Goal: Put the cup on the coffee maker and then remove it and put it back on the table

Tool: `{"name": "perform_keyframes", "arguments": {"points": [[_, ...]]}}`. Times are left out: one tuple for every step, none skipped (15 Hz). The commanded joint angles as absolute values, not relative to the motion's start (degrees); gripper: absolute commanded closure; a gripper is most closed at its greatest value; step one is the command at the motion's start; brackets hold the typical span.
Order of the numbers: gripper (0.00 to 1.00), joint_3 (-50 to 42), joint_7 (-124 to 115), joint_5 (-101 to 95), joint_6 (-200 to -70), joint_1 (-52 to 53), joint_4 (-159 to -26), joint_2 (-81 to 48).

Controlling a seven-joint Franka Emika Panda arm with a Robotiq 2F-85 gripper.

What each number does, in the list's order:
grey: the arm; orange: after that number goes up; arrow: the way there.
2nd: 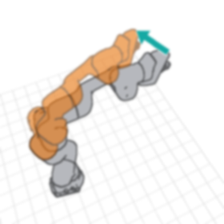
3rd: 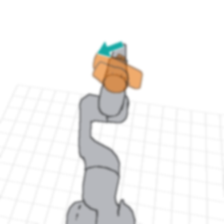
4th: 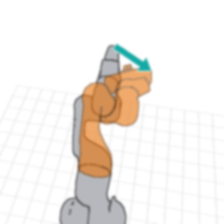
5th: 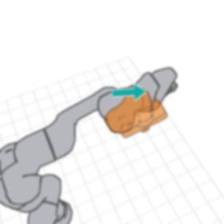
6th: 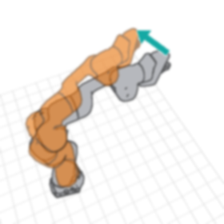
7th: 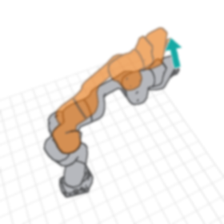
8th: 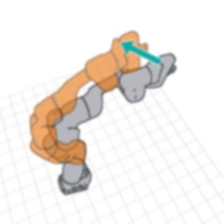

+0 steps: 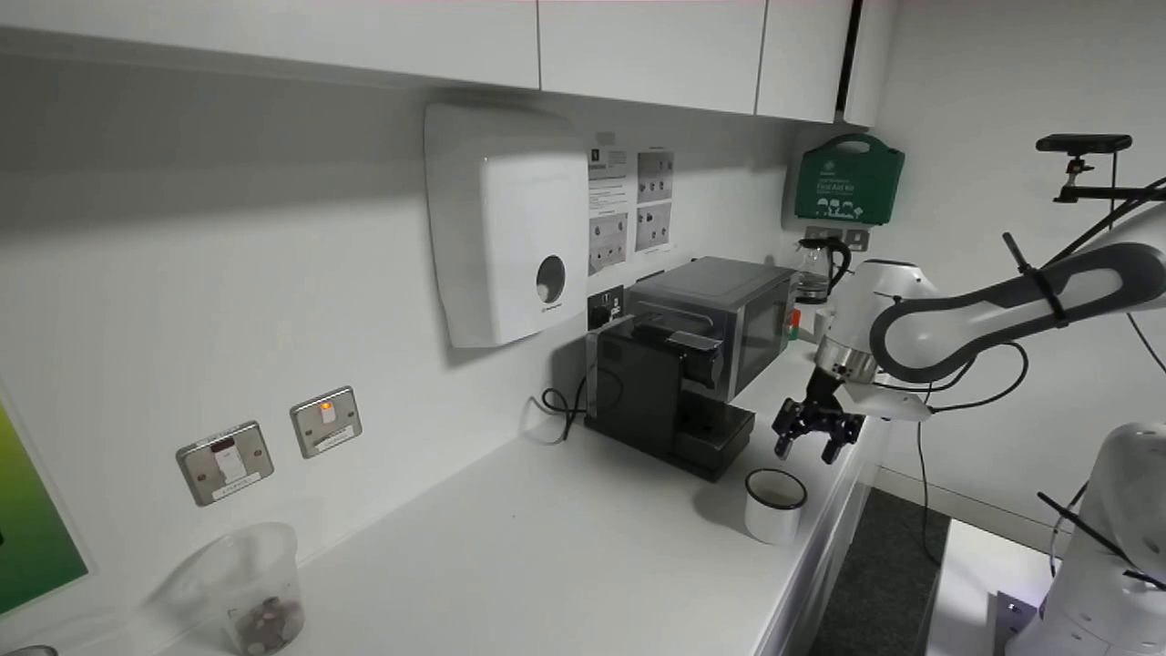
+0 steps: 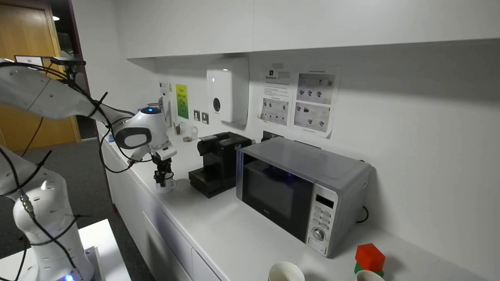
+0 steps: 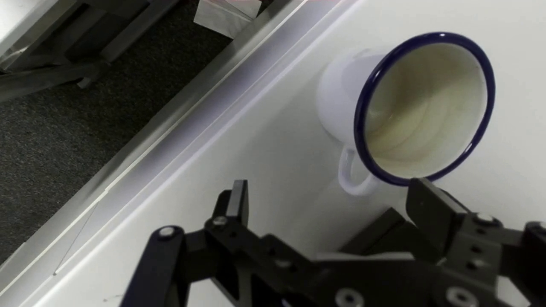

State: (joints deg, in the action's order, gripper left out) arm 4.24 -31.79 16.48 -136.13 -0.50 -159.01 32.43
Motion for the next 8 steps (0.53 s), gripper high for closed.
{"name": "perform_keyframes", "arguments": {"points": [[0.0,3.18,-26.6,14.4,-135.74,-2.53,-158.87,35.95],[0.0,3.03,-24.38,13.49,-136.02,-2.72,-158.79,36.61],[0.0,2.62,-21.76,12.82,-136.5,-2.56,-158.98,37.35],[0.0,2.21,-19.3,12.36,-137.35,-2.27,-159.97,38.52],[0.0,1.87,-16.58,11.53,-137.58,-2.02,-159.63,38.63],[0.0,1.31,-13.96,11.13,-137.71,-1.64,-159.49,38.94],[0.0,0.9,-11.44,10.71,-138.13,-1.3,-159.48,39.17],[0.0,0.44,-8.92,10.29,-138.59,-1.04,-159.49,39.46]]}}
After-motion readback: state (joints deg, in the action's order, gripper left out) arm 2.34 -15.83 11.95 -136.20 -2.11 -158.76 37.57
